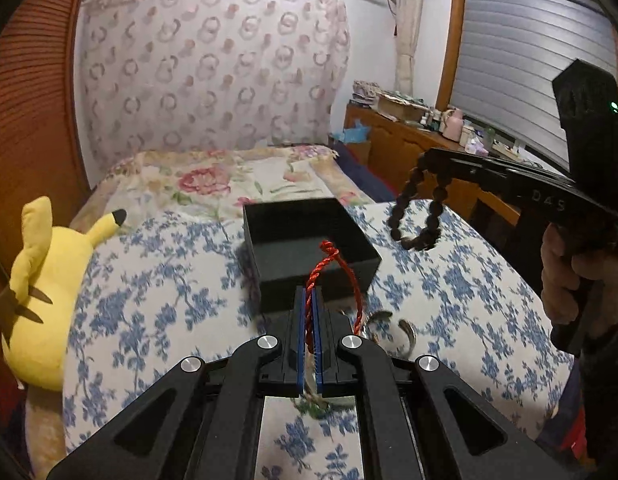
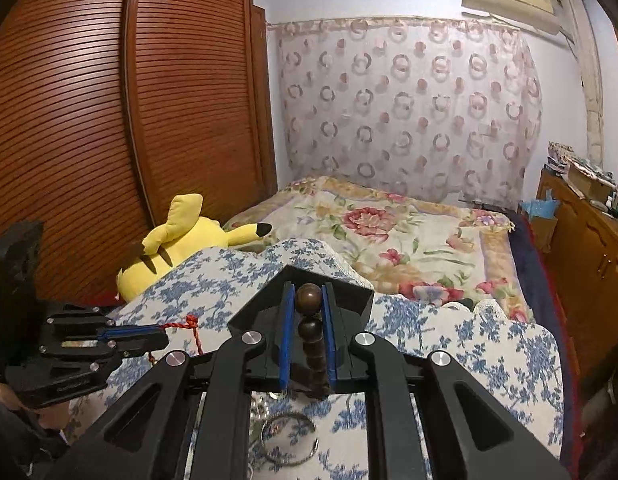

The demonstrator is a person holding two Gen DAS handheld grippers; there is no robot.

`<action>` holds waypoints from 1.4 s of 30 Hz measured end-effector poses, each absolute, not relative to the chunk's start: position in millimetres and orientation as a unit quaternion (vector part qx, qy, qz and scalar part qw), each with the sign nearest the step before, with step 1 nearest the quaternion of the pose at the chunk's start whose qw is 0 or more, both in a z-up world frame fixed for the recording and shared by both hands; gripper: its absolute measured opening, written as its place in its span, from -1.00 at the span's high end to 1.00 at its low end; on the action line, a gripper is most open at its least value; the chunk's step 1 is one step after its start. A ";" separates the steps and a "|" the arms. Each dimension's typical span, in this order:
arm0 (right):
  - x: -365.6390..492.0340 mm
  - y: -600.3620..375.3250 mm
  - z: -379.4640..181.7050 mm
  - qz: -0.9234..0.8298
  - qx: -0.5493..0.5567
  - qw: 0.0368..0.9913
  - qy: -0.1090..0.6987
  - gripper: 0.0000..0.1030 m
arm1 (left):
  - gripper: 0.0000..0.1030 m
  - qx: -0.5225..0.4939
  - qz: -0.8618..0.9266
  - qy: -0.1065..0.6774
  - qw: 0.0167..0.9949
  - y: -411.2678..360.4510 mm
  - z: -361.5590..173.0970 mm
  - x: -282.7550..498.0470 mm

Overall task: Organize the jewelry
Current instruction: 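Grasp the red cord bracelet with the left gripper while the right gripper drops beads into the box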

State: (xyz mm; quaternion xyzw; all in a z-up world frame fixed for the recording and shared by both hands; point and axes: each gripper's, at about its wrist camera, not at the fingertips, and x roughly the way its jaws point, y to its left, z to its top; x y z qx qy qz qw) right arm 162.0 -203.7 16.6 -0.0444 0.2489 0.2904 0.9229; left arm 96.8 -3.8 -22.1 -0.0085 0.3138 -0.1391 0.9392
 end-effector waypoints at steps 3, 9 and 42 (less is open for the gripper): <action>174.4 -198.9 19.7 0.290 -0.037 0.923 0.251 0.71 | 0.96 -0.009 -0.137 0.307 0.942 -2.9 -16.1 101.4; 198.4 -184.3 12.8 0.300 -0.034 0.914 0.271 0.71 | 0.96 -0.012 -0.128 0.304 0.944 0.9 -10.4 117.3; 166.9 -218.1 -59.4 0.286 -0.054 0.897 0.332 0.38 | 0.21 0.002 -0.119 0.355 0.927 -22.9 -45.3 188.3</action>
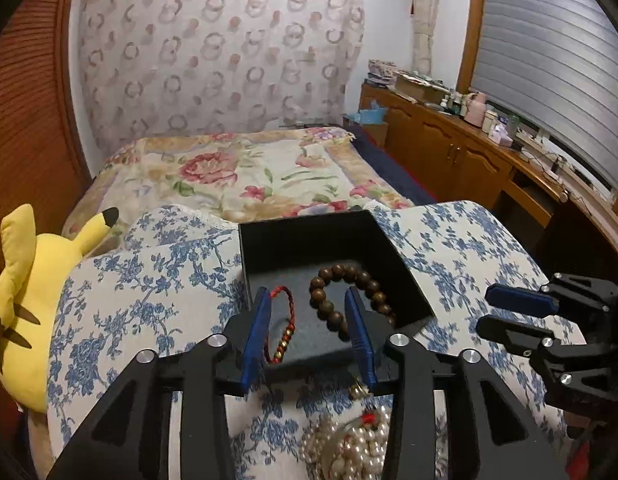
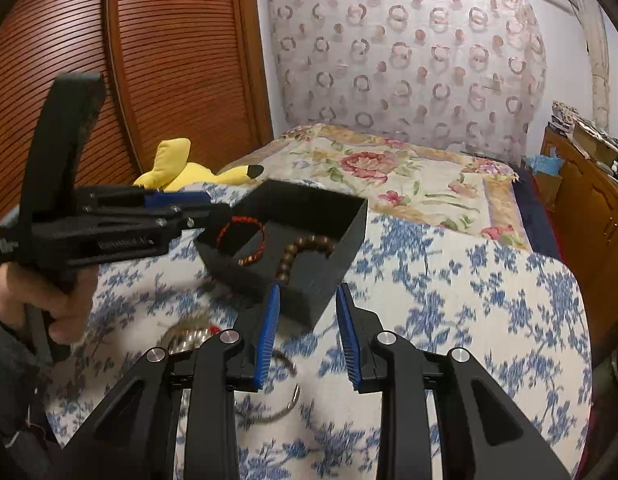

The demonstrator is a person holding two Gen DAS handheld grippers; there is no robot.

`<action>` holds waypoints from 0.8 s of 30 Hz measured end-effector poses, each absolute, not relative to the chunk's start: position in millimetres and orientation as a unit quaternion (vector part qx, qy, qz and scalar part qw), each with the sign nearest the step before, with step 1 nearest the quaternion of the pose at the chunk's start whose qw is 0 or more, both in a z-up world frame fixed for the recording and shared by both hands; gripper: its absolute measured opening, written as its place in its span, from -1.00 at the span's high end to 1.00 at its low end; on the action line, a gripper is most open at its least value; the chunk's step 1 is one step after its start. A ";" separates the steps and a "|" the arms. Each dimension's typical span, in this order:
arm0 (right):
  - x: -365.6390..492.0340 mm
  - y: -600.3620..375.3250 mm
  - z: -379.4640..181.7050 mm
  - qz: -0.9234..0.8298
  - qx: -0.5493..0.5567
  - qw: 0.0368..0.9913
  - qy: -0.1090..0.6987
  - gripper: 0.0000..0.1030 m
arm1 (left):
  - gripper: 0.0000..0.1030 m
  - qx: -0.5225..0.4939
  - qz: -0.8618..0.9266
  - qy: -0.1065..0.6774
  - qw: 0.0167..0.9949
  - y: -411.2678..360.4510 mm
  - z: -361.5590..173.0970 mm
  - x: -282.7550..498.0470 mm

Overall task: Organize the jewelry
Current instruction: 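Grasp the red cord bracelet with the left gripper while the right gripper drops beads into the box, then release the red cord bracelet into the black box with the left gripper, then grasp the silver bangle with the right gripper while the left gripper grasps silver hair combs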

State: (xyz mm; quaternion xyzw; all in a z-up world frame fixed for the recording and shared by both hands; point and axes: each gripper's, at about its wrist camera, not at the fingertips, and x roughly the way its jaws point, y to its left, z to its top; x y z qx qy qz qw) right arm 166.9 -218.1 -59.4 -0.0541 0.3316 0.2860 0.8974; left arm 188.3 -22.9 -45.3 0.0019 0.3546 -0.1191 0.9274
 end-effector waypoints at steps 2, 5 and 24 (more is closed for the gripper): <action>159.9 -219.8 -63.1 0.287 -0.053 0.897 0.333 0.38 | 0.11 0.010 -0.124 0.352 0.928 -23.8 -44.0 179.6; 148.3 -221.4 -71.0 0.287 -0.061 0.894 0.338 0.38 | -0.01 0.014 -0.132 0.348 0.928 -21.7 -42.9 163.9; 118.9 -188.6 -113.3 0.340 -0.129 0.849 0.384 0.48 | -0.85 0.016 -0.128 0.350 0.928 3.7 -67.6 105.4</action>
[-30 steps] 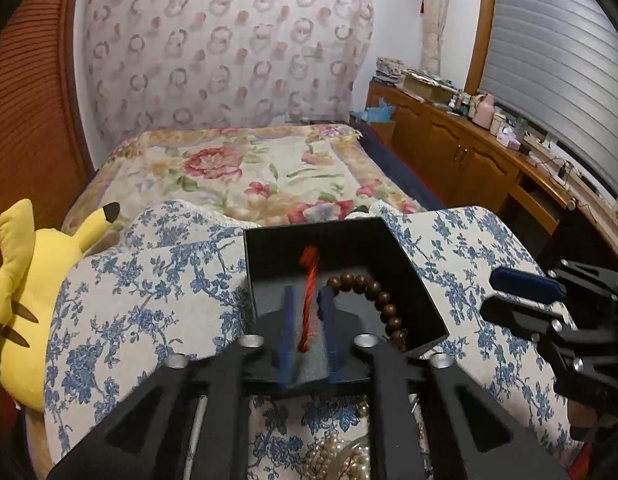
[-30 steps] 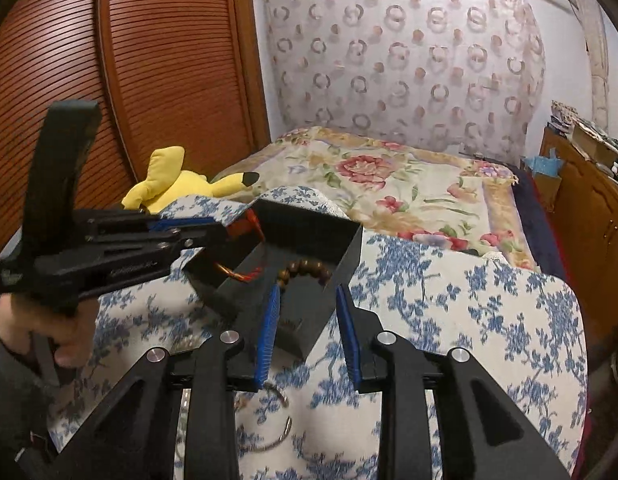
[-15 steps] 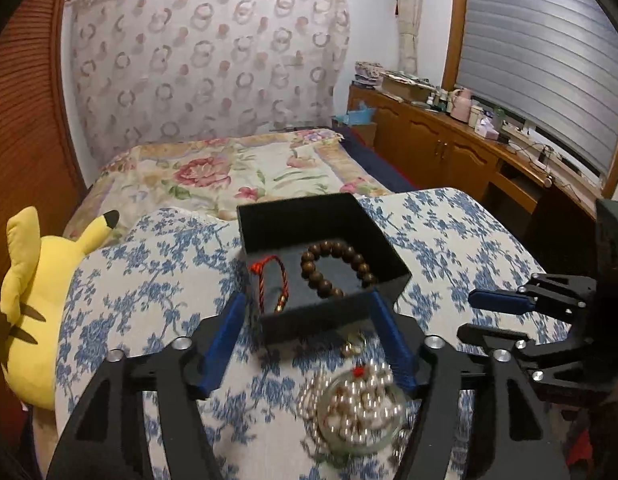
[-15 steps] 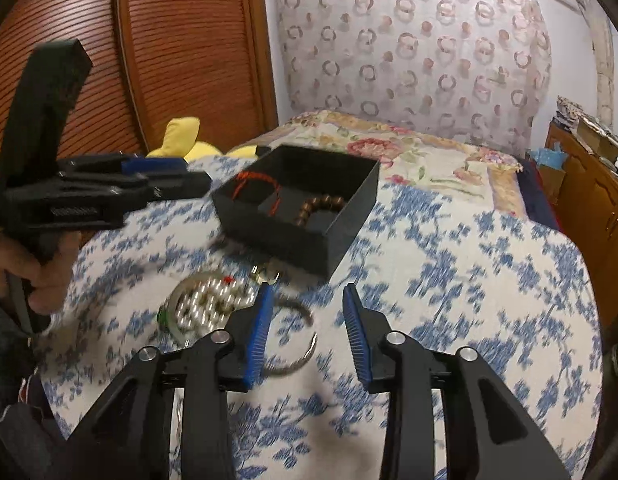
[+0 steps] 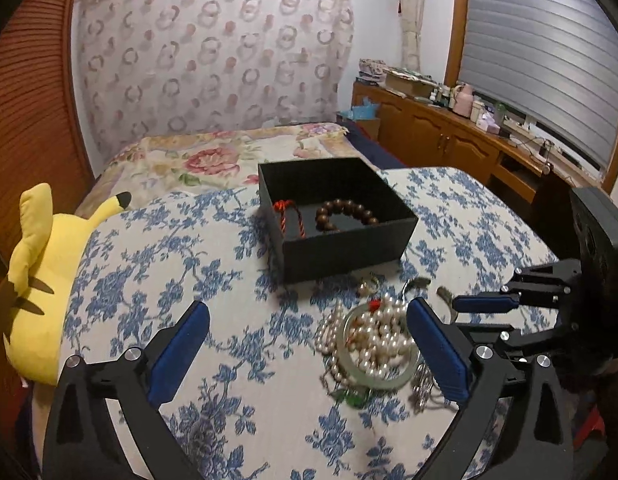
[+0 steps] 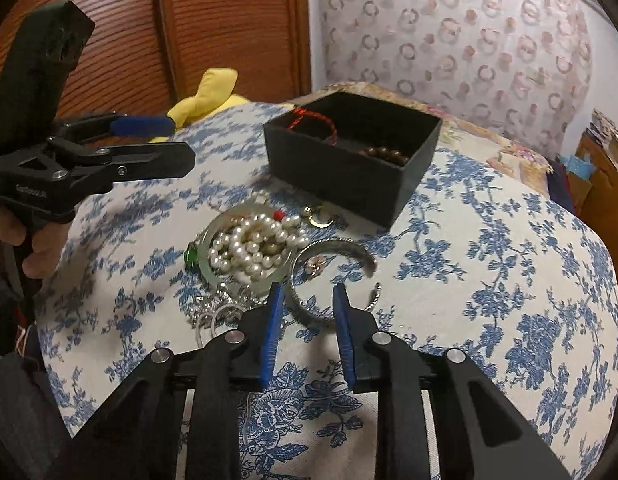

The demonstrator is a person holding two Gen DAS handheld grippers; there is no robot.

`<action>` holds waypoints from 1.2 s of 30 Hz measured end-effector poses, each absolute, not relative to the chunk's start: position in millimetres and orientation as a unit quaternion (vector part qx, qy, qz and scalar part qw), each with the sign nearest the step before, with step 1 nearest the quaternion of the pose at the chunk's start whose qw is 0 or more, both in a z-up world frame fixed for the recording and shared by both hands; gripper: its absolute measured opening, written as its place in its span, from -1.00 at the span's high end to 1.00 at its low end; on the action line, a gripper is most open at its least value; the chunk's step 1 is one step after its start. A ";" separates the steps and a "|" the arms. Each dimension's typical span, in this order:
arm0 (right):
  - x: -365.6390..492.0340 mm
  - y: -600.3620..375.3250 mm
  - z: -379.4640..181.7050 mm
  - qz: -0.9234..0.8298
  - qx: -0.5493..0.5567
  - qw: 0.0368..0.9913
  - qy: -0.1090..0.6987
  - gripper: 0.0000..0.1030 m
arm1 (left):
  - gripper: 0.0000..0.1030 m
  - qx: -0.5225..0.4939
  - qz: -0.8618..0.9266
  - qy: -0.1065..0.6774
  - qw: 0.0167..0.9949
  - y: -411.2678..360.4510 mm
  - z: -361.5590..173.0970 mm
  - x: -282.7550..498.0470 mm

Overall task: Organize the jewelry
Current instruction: 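Grasp the silver bangle with the right gripper while the left gripper grasps silver hair combs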

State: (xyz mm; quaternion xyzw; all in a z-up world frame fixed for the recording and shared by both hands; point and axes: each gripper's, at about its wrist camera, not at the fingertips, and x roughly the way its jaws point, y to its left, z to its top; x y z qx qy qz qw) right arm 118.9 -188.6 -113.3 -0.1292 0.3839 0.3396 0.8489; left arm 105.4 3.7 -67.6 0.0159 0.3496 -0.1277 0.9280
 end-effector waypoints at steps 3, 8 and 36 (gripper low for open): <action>121.5 -185.8 -116.7 0.342 -0.142 0.843 0.390 0.54 | -0.85 0.024 -0.131 0.361 0.923 3.3 -75.8 103.6; 123.8 -182.0 -118.1 0.343 -0.163 0.838 0.392 0.60 | -0.85 0.021 -0.138 0.376 0.916 2.6 -85.5 106.0; 127.8 -222.0 -118.1 0.301 -0.153 0.852 0.400 0.91 | -0.58 0.037 -0.194 0.397 0.896 -45.8 -96.5 70.0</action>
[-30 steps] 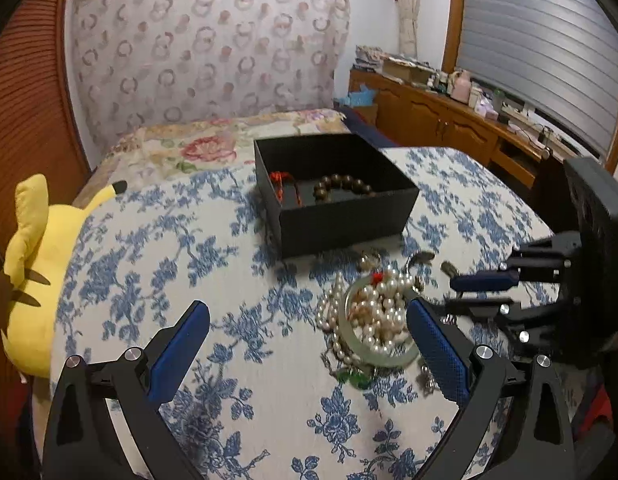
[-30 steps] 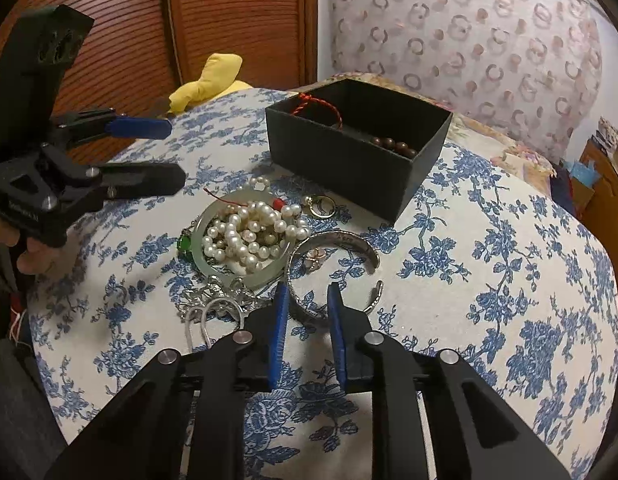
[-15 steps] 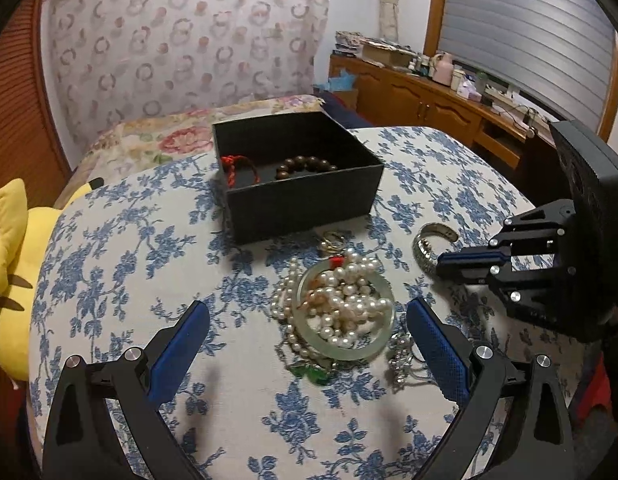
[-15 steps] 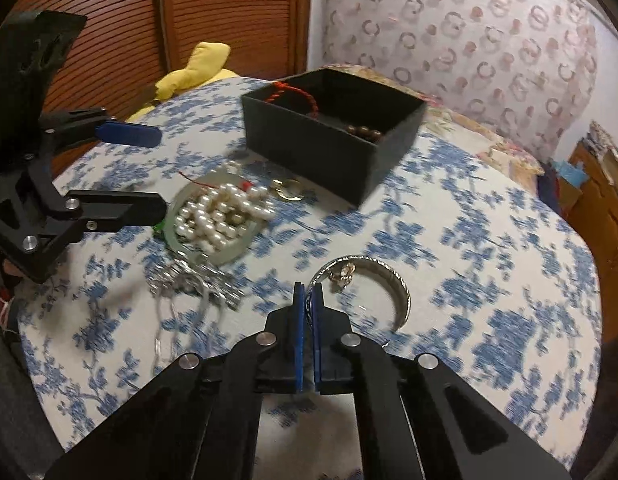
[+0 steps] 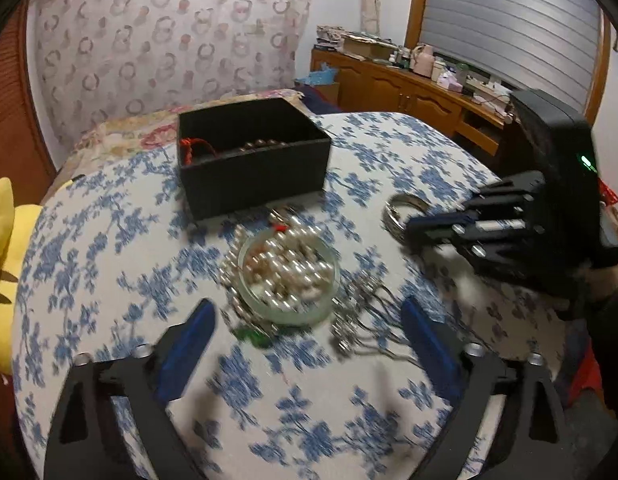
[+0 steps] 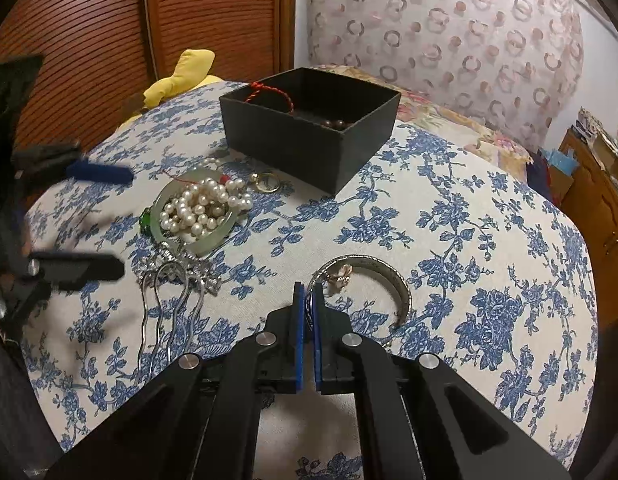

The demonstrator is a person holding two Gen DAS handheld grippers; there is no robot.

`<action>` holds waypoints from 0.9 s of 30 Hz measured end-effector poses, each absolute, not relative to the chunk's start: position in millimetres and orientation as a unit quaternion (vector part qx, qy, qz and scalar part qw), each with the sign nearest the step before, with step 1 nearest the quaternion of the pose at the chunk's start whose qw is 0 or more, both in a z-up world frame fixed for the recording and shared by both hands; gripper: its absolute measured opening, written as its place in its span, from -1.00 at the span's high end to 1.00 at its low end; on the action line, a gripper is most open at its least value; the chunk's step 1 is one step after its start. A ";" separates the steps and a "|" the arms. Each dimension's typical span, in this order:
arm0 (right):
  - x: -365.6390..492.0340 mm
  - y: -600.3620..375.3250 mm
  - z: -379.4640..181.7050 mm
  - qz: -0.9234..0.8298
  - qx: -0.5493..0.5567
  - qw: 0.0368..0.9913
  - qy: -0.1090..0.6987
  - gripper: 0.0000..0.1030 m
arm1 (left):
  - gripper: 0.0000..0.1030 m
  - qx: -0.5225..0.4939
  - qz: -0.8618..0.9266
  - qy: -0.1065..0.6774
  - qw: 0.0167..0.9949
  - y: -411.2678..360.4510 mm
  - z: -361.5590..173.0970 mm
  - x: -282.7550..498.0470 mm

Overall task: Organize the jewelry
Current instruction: 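Grasp the silver bangle with the right gripper while the left gripper grasps silver hair combs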

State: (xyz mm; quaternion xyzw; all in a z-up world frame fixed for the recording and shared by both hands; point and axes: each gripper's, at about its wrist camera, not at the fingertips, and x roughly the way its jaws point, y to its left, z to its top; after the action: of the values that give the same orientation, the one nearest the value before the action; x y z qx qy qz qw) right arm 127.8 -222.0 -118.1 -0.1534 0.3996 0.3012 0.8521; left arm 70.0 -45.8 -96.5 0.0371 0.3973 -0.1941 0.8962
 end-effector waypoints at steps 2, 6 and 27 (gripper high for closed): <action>130.0 -221.8 -119.3 0.299 -0.153 0.852 0.402 0.86 | -0.35 0.033 -0.195 0.400 0.895 -47.9 -98.3 65.8; 134.6 -223.2 -124.5 0.291 -0.154 0.851 0.408 0.71 | 0.20 0.022 -0.205 0.407 0.890 -55.2 -103.9 58.3; 134.9 -228.6 -126.7 0.299 -0.138 0.854 0.402 0.70 | 0.67 -0.018 -0.226 0.418 0.880 -63.8 -116.6 75.7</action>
State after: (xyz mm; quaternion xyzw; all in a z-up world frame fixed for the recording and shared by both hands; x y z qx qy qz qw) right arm 134.9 -228.6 -126.7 -0.1378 0.4020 0.2994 0.8543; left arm 75.7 -63.8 -116.6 -0.0177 0.4177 -0.2256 0.8799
